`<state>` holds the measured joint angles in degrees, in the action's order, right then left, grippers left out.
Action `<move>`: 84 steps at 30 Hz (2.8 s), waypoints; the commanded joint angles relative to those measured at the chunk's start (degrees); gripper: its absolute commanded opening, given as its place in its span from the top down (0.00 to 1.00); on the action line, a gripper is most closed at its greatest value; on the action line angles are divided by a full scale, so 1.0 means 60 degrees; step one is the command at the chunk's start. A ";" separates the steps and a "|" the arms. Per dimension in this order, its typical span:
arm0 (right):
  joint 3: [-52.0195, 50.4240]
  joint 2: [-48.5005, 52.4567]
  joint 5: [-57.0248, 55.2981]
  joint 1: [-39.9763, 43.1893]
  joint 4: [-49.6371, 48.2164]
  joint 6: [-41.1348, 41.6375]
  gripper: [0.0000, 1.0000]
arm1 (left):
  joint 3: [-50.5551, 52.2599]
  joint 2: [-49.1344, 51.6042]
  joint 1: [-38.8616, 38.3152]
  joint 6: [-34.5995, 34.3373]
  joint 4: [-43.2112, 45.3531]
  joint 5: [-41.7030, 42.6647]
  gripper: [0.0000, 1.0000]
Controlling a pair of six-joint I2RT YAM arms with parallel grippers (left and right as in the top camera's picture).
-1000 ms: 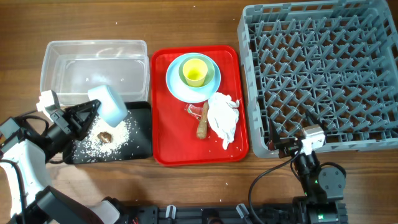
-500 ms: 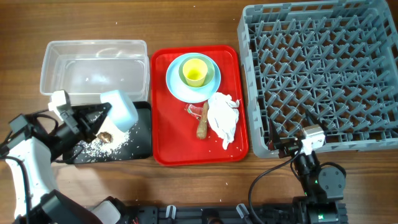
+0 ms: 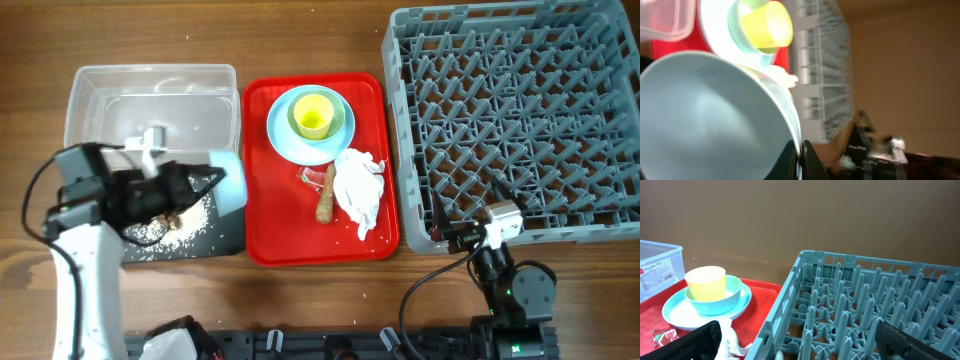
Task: Sort waste into correct bins and load items into the dishwasher rack
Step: 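Carry the empty blue bowl back and set it on the red tray, then release the bowl and move the left gripper to the brown sausage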
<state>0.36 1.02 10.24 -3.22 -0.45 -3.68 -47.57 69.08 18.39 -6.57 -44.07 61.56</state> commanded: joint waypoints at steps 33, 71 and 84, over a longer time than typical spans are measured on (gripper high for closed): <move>-0.0011 -0.0011 -0.0011 -0.0058 -0.0055 0.0113 0.00 | -0.0098 0.2514 -0.8827 -0.4484 0.3661 -1.1741 0.37; -0.0011 -0.0011 -0.0011 -0.0058 -0.0058 0.0117 0.00 | -0.0499 0.3432 -1.0109 -0.6058 0.0160 -1.0502 0.96; -0.0011 -0.0011 -0.0011 -0.0058 -0.0055 0.0117 0.00 | -0.0503 0.3483 -1.0080 -0.6058 0.0925 -1.2848 0.95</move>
<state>0.36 1.02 10.24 -3.22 -0.45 -3.68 -50.37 89.80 -42.00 -42.35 -39.62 -9.87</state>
